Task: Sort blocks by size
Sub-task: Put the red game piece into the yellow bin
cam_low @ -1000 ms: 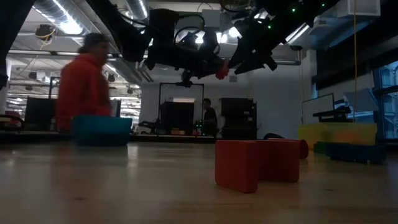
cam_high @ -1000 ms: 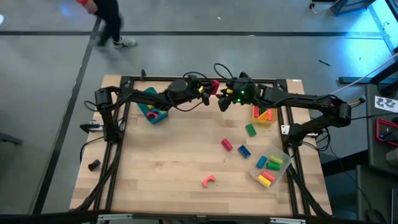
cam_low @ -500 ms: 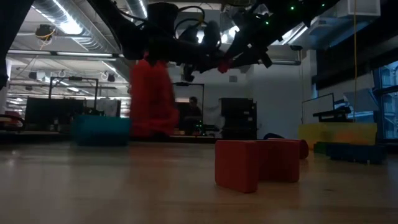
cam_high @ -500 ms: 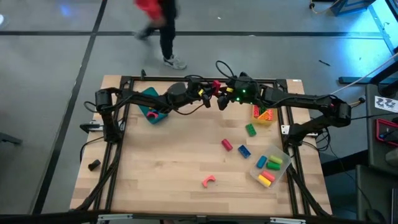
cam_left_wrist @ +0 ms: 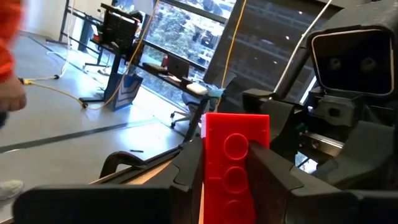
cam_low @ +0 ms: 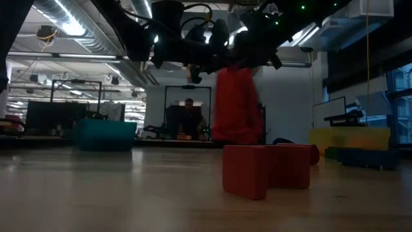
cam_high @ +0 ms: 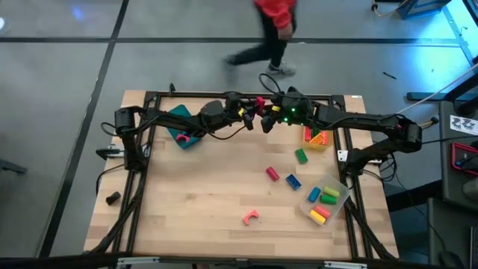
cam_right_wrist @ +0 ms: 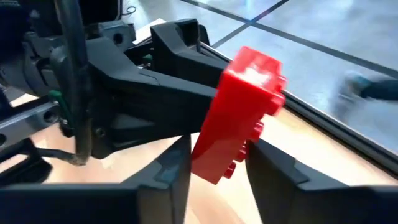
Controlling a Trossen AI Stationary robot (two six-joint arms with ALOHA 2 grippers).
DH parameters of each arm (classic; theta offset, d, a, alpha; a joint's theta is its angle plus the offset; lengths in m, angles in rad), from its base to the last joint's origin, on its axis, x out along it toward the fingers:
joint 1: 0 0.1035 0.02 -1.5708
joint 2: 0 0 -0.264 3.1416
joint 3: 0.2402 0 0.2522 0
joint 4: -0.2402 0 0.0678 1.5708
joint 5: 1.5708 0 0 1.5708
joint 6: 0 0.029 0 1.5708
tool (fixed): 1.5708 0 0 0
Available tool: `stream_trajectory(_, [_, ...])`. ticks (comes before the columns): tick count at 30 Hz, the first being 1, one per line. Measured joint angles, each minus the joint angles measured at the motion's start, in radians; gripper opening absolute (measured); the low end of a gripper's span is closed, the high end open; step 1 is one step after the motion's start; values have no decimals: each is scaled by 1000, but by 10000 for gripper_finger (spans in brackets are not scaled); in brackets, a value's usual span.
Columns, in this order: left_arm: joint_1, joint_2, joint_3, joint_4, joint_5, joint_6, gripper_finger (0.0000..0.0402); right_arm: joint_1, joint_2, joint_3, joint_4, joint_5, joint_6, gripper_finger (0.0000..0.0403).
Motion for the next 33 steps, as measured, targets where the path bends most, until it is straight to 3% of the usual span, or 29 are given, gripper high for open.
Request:
stream_trajectory(4, [-2, 0, 0, -1, 0, 0, 88, -1, -2, 0, -5, 27, -22, 107])
stream_trajectory(9, [-3, 0, 0, -3, 8, 6, 88, 0, -2, 0, -12, 36, -49, 107])
stream_trajectory(16, [-3, 0, 0, -5, 53, 135, 90, 0, -2, 0, -26, 39, -53, 110])
stream_trajectory(27, [18, 0, 1, -53, 60, 76, 184, 0, 1, -1, -45, 51, -77, 108])
stream_trajectory(31, [20, 0, 2, -59, 53, 65, 196, 0, 1, -1, -48, 111, -131, 109])
stream_trajectory(33, [18, 0, 2, -79, 74, 63, 197, -7, 1, -1, -52, 192, -160, 109])
